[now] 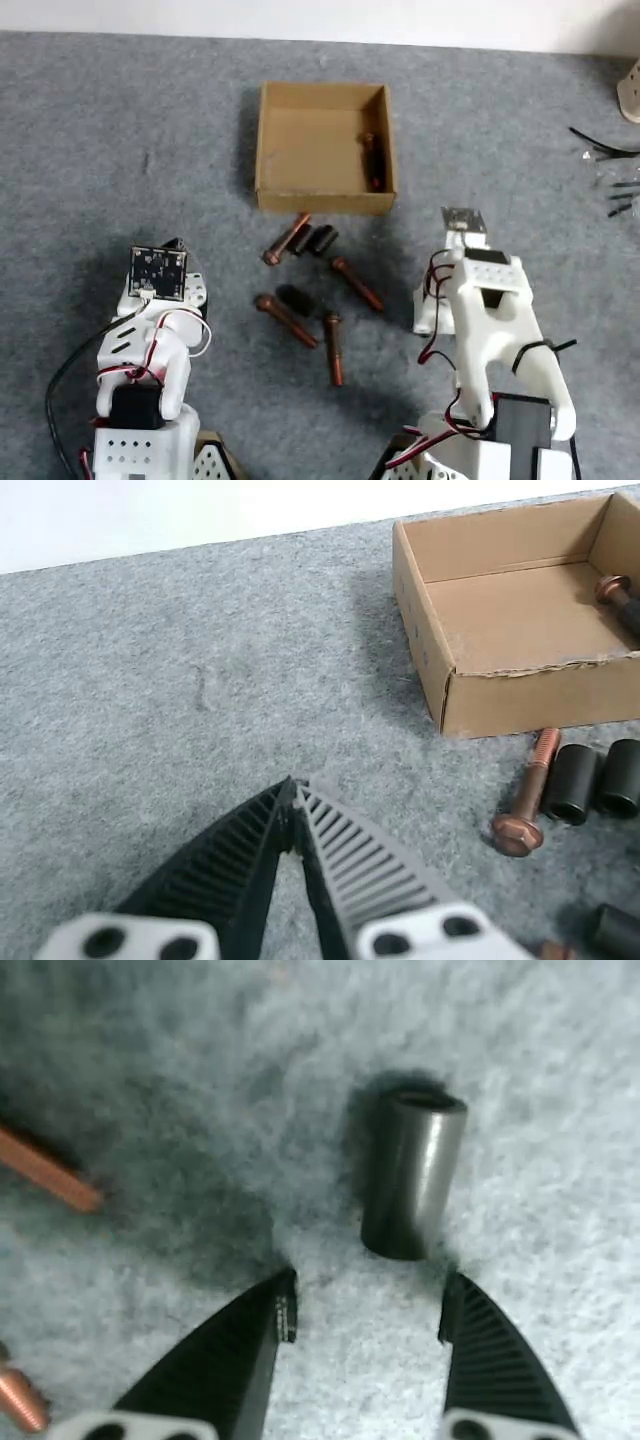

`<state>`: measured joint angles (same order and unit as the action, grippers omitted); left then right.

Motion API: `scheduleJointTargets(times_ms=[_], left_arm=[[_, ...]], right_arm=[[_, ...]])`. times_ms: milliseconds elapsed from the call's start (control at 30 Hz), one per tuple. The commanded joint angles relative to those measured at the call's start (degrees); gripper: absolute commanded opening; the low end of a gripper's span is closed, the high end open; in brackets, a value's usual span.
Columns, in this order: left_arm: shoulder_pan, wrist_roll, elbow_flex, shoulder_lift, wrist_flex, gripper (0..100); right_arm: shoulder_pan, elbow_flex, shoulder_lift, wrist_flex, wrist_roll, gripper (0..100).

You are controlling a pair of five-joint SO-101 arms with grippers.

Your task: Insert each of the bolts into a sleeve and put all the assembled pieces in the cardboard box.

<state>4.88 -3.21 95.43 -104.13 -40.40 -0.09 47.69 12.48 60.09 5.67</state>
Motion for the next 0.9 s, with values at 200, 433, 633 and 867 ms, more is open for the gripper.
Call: scheduleJointTargets(times_ms=[200, 433, 633, 867], left_arm=[[0.04, -0.26, -0.66, -0.57, 1.05, 1], [0.04, -0.26, -0.66, -0.57, 1.05, 1], [0.04, -0.26, -0.66, -0.57, 1.05, 1], [0.04, -0.26, -0.66, -0.57, 1.05, 1]], right_arm=[[-0.13, -12.09, 0.13, -1.1, -0.26, 20.9], [-0.04, -16.48, -12.09, -1.63, -0.35, 20.9], [-0.04, -18.15, -17.01, -2.95, -0.35, 20.9], [0.04, -17.71, -17.27, -6.02, -0.44, 20.9]])
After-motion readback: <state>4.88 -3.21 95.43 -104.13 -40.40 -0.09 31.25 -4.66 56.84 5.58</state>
